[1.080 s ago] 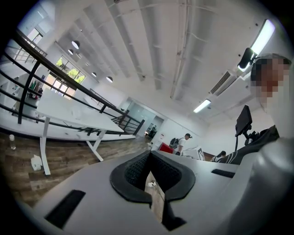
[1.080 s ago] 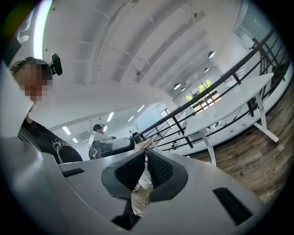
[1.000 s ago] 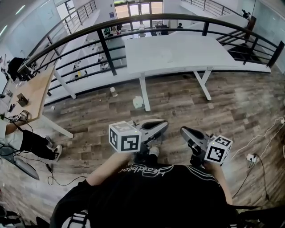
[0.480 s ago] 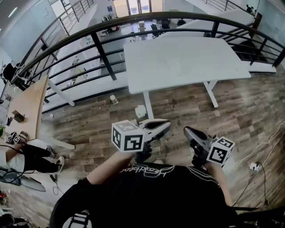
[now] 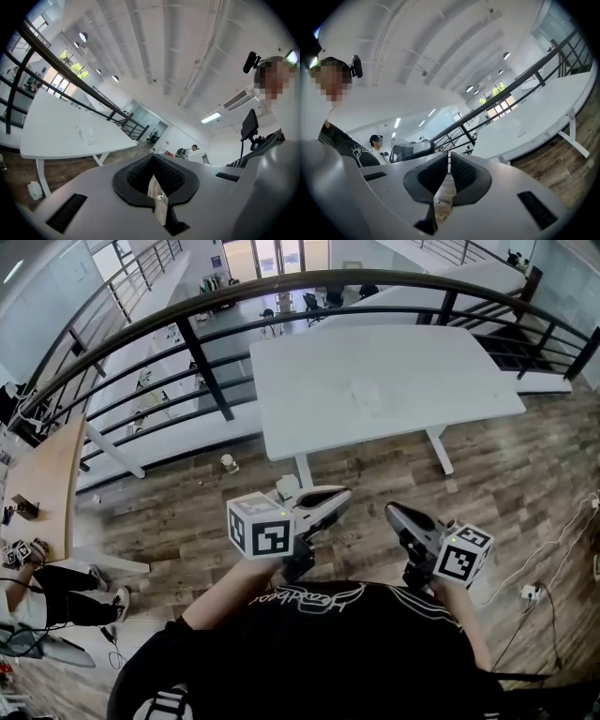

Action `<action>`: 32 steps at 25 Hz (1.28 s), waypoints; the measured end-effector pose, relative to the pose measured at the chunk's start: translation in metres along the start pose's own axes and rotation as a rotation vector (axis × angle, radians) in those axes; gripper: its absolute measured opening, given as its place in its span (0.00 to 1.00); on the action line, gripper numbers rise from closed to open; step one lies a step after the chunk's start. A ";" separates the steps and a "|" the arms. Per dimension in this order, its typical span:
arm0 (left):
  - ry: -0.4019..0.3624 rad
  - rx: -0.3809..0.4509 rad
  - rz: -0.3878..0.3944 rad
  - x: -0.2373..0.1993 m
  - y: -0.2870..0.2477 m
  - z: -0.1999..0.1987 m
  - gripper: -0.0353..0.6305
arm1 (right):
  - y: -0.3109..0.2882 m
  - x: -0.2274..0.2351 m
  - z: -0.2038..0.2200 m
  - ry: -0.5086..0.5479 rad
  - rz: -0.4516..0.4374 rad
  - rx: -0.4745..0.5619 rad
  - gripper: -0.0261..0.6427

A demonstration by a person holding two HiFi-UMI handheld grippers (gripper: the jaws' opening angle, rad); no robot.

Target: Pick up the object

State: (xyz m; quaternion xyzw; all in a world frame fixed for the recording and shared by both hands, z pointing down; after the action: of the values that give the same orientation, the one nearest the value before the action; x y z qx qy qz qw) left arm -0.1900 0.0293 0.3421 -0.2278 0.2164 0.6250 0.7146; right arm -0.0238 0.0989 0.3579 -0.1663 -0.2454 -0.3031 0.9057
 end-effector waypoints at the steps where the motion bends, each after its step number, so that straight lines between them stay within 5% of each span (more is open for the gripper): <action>1: 0.003 0.003 0.013 -0.001 -0.001 -0.001 0.06 | -0.001 0.001 -0.001 0.004 0.003 0.000 0.07; 12: -0.014 0.004 -0.014 -0.020 -0.018 -0.014 0.06 | -0.019 0.032 -0.018 0.006 -0.037 0.001 0.07; 32: 0.075 0.001 -0.154 -0.152 -0.170 -0.080 0.06 | -0.080 0.228 -0.111 -0.074 -0.131 -0.084 0.07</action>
State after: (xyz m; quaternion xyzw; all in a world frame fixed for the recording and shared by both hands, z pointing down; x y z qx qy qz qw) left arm -0.0425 -0.1583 0.3777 -0.2667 0.2249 0.5592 0.7521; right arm 0.1225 -0.1185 0.4026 -0.1987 -0.2762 -0.3652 0.8665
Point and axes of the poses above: the fingertips, and each gripper's own axes: y backward along the fingers, x to its right, z out of its underside, the point moved 6 cm from there along y, backward along the fingers, and after that the axes turned 1 degree about z, right-handed, at the moved point
